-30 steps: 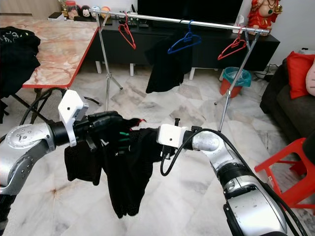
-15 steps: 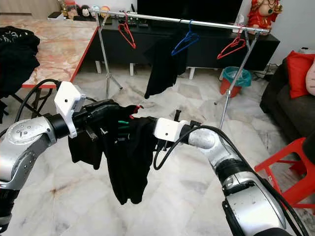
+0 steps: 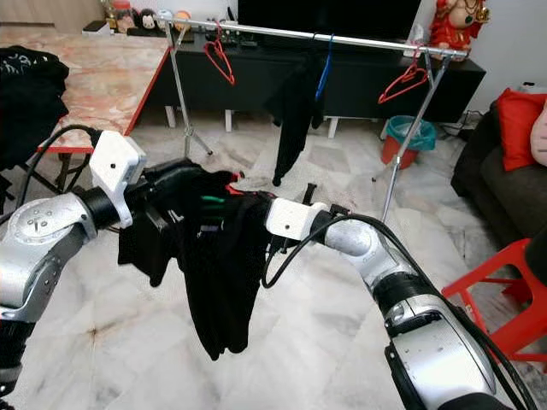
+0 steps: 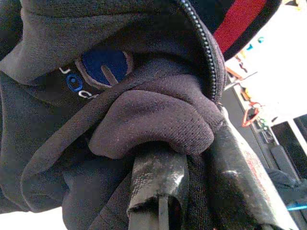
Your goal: Hang hanger
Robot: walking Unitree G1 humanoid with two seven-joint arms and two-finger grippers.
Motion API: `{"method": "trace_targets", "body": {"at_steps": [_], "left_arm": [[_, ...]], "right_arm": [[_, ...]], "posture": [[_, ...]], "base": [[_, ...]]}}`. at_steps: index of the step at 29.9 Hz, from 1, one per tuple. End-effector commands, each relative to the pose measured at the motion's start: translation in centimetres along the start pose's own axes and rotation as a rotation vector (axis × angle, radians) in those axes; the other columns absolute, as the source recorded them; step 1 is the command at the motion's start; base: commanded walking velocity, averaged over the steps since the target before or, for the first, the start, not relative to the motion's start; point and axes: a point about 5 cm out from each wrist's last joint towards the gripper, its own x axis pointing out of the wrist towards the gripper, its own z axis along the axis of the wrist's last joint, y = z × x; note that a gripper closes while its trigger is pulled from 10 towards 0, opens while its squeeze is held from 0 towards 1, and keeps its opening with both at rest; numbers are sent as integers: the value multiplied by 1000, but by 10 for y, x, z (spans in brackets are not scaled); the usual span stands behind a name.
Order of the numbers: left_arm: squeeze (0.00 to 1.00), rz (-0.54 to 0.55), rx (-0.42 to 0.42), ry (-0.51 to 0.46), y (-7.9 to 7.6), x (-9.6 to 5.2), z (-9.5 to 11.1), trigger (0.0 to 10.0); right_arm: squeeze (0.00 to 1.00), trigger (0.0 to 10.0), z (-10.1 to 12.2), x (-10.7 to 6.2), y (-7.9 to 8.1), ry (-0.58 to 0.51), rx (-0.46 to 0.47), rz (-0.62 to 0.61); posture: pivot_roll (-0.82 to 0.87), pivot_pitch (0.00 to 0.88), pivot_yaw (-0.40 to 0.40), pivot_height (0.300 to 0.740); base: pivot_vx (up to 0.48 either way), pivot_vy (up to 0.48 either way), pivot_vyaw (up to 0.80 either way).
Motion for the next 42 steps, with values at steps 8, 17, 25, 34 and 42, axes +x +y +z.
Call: {"method": "trace_targets", "body": {"at_steps": [8, 17, 25, 34, 42], "left_arm": [[0, 185, 241, 86, 37, -24, 5, 10000], [0, 170, 241, 95, 29, -20, -4, 10000], [0, 154, 201, 108, 25, -17, -12, 10000], [0, 134, 106, -4, 13, -8, 1, 10000], [0, -210, -73, 32, -33, -10, -2, 10000]], "right_arm": [[0, 0, -41, -26, 3, 231, 79, -56], [0, 0, -37, -24, 1, 195, 81, -66], [0, 0, -21, -20, -2, 21, 184, -75], [0, 0, -21, -16, -1, 40, 205, -119], [0, 0, -16, -11, -7, -10, 299, -205]], "posture": [[116, 0, -66, 740], [116, 0, -68, 740], [115, 0, -66, 740], [116, 0, -66, 740], [120, 0, -63, 740]], "base": [[0, 0, 0], [0, 0, 0], [0, 0, 0], [0, 0, 0], [0, 0, 0]]}}
